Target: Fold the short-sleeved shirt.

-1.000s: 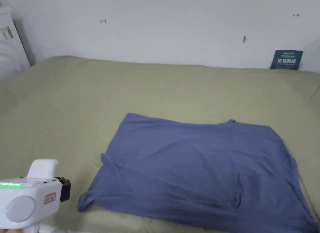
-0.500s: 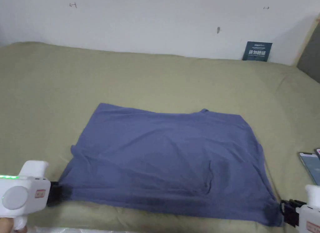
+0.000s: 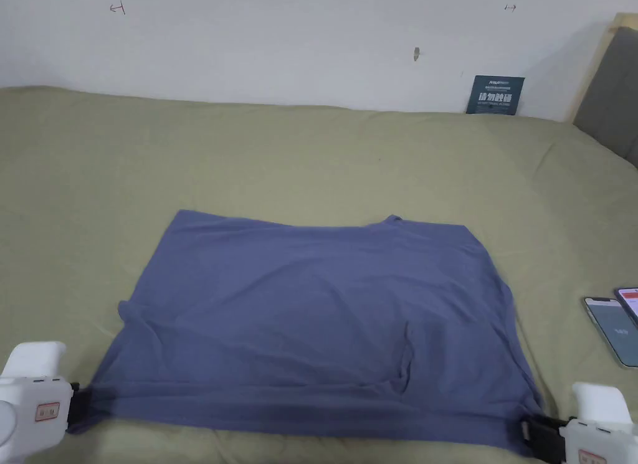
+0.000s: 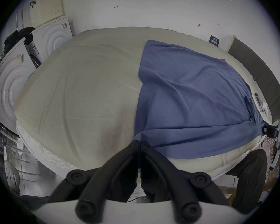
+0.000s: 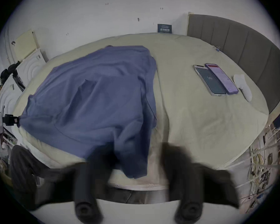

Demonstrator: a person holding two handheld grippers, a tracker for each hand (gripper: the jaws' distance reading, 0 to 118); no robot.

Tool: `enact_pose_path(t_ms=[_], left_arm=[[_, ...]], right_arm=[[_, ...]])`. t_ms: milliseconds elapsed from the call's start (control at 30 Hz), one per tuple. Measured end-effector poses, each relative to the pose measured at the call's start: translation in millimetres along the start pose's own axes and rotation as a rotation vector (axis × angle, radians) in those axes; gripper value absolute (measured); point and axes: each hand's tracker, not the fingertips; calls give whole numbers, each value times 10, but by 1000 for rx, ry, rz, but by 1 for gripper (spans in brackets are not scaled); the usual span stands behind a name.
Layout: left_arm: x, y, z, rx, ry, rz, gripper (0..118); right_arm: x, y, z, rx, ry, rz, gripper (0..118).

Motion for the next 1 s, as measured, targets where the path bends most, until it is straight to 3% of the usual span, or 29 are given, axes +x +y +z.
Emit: enact_pose_path(t_ms=[33, 67, 233, 400, 667, 900, 1000], left_arm=[[2, 2, 3, 0, -1, 2, 4], [-4, 26, 6, -1, -4, 2, 4], [-46, 246, 158, 38, -26, 6, 3], [-9, 878, 189, 90, -49, 7, 3], [88, 1830, -406, 88, -32, 3, 4], [246, 2146, -1032, 27, -21, -11, 4], [281, 2142, -1168, 18, -31, -5, 17]], right_arm=[[19, -4, 14, 3, 9, -1, 15], [14, -4, 63, 11, 14, -4, 3], [8, 201, 344, 75, 30, 2, 3], [-64, 854, 347, 141, 41, 0, 3], [-178, 1803, -209, 126, 10, 0, 3], [-182, 2005, -832, 30, -31, -11, 3], [-87, 1958, -987, 6, -18, -39, 4]])
